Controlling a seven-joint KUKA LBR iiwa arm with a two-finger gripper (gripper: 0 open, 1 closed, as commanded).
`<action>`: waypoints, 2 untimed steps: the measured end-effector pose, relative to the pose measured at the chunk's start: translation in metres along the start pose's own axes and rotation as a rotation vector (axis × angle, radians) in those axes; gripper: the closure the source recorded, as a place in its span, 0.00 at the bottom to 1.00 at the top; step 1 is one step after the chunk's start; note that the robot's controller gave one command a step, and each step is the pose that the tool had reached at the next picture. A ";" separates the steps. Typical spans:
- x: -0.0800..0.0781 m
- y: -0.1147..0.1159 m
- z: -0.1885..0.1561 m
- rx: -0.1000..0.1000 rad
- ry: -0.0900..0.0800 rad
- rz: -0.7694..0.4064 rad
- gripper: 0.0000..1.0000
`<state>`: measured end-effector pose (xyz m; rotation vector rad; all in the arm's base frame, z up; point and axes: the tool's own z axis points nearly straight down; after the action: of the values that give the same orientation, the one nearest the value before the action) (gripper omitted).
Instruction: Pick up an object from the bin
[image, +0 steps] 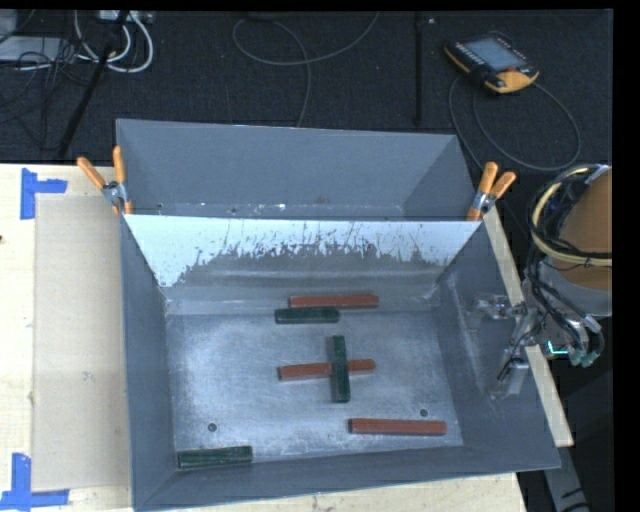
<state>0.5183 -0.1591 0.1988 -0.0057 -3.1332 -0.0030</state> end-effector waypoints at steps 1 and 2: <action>-0.002 0.001 -0.004 0.002 -0.008 -0.005 0.00; 0.005 0.014 0.012 0.006 -0.015 -0.049 0.00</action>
Offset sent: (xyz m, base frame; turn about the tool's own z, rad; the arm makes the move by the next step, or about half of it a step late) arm -0.0338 0.0749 -0.0819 -0.2332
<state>0.5134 -0.1452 0.1867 0.0709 -3.1477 0.0058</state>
